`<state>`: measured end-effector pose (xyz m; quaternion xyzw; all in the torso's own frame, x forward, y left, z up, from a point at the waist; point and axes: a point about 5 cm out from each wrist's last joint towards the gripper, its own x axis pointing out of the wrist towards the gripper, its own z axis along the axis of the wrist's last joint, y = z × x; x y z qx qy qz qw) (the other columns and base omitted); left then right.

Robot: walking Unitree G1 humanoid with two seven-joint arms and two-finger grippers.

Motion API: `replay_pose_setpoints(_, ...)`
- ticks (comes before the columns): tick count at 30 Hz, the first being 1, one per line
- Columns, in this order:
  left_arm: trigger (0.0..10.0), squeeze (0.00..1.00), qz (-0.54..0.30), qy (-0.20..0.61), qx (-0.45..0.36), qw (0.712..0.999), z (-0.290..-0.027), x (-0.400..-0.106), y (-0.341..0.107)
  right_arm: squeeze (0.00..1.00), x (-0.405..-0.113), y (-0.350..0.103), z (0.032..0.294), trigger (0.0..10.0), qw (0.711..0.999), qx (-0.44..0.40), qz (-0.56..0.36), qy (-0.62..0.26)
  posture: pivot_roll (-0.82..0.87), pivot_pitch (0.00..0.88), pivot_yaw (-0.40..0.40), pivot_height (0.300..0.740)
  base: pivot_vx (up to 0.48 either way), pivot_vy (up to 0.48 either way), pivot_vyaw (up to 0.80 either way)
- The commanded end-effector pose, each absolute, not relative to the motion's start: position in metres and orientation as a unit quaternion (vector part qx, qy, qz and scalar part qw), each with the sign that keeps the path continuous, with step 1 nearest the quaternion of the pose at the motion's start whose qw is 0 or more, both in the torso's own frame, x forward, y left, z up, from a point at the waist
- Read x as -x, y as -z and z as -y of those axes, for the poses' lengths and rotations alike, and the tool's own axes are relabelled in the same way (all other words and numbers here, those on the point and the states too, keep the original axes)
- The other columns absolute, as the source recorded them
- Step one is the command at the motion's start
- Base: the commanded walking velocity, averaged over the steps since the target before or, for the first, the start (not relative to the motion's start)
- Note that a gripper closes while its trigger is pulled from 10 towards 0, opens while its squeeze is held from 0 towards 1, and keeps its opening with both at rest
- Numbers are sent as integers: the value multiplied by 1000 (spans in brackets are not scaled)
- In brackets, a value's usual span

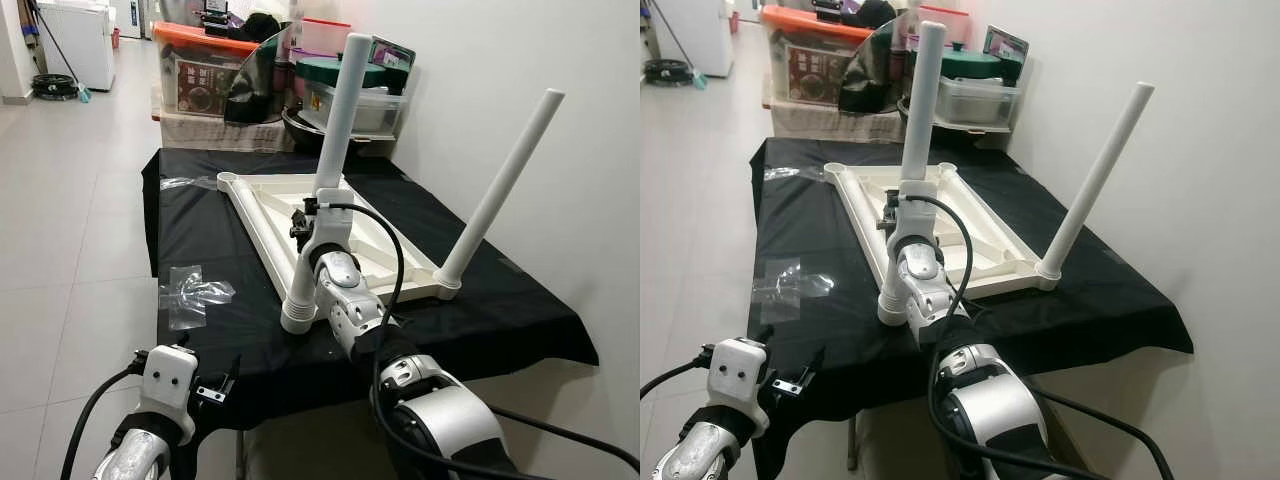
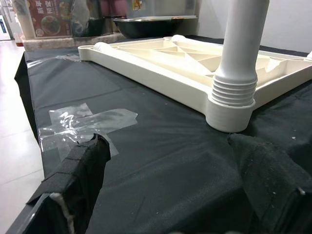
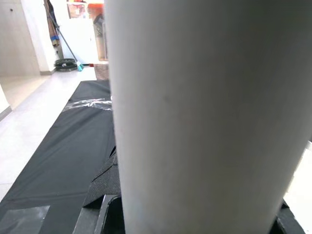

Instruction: Building children table

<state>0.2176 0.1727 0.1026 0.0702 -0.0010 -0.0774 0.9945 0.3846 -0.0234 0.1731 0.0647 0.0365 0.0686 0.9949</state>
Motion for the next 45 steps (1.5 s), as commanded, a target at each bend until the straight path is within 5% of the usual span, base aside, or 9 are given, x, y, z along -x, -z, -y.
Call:
replay_pose_setpoints(1,10000,0,3,87,-71,994,-168,-220,-101,0,-361,-102,27,10000,981,-60,-181,-38,174,0,-172,740,0,0,0)
replay_pose_setpoints(9,10000,0,3,89,-72,993,-168,-220,-102,0,-365,-107,37,10000,981,-75,-179,9,173,0,-165,740,0,0,0)
replay_pose_setpoints(45,10000,0,6,99,-75,992,-166,-224,-101,0,-369,-125,23,10000,985,-74,-150,-50,165,0,-160,740,0,0,0)
